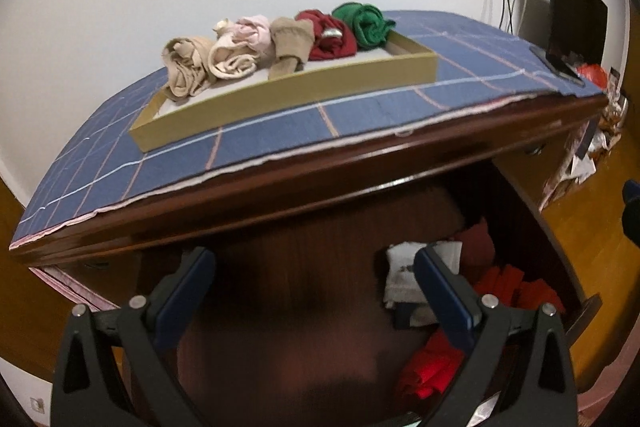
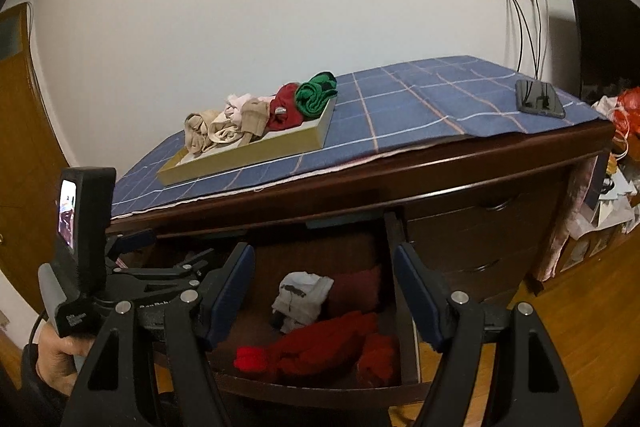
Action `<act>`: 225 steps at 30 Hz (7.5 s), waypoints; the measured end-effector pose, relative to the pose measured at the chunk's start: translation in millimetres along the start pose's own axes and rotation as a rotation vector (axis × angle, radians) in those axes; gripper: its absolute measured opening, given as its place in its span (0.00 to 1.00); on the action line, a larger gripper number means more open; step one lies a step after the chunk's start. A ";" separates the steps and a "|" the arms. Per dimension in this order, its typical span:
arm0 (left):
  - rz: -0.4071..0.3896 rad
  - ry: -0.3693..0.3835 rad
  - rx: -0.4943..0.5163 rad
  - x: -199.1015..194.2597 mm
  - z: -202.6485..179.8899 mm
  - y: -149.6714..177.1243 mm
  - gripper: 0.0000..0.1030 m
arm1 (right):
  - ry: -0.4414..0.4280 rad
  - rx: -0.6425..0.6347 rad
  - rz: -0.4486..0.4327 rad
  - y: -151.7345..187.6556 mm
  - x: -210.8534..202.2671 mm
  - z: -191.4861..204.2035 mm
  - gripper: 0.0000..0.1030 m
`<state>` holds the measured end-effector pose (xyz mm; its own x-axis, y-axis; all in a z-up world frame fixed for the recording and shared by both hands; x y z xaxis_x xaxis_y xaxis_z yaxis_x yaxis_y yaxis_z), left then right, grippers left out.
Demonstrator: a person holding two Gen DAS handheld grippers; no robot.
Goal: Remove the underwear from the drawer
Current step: 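Lower the left tool into the drawer and grasp the white sock, then grasp the dark red sock with the right tool while the left tool holds the white sock, then lift both socks out of the drawer toward the box lid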
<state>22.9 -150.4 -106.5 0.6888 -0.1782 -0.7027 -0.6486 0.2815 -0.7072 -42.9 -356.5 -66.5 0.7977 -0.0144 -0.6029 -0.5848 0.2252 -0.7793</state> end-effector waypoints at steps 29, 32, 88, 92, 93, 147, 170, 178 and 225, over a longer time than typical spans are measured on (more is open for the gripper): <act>0.337 0.145 0.311 81.8 -72.4 34.1 0.96 | -0.022 0.109 0.080 25.2 26.3 -44.3 0.70; 0.399 0.129 0.337 98.5 -78.9 41.4 0.93 | -0.023 0.122 0.077 25.1 26.5 -49.5 0.70; 0.378 0.144 0.133 119.1 -3.1 38.2 0.21 | -0.023 -0.158 0.689 67.2 186.7 13.0 0.48; 0.381 0.161 0.099 120.3 0.3 35.6 0.21 | 0.042 -0.206 0.746 72.4 197.9 18.0 0.48; 0.378 0.165 0.095 120.3 -0.8 35.0 0.21 | 0.055 -0.223 0.759 75.5 200.5 16.7 0.48; 0.355 0.155 -0.015 101.7 41.8 30.3 0.21 | -0.147 -0.360 0.905 89.4 229.3 91.6 0.40; 0.144 0.025 -0.088 53.0 48.8 26.7 0.21 | -0.014 -0.125 0.176 38.4 128.5 44.4 0.38; 0.096 0.038 -0.120 44.1 50.6 32.1 0.21 | 0.016 -0.111 0.132 49.9 128.4 46.1 0.38; -0.219 0.003 -0.189 -71.0 80.7 27.8 0.21 | -0.033 -0.125 -0.125 14.2 19.8 68.2 0.38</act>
<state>-18.0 -53.8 -69.9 0.8182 -0.2181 -0.5320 -0.5337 0.0558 -0.8438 -25.4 -287.1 -77.8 0.8685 -0.0027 -0.4957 -0.4929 0.1007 -0.8642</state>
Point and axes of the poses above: each gripper's, at about its wrist camera, not at the fingertips, and x roughly the way its jaws point, z to its left, y to its underside, the point moved 7 cm from there along x, roughly the way its jaws point, and after that the axes turned 7 degrees about -x, right-handed, at the moved point
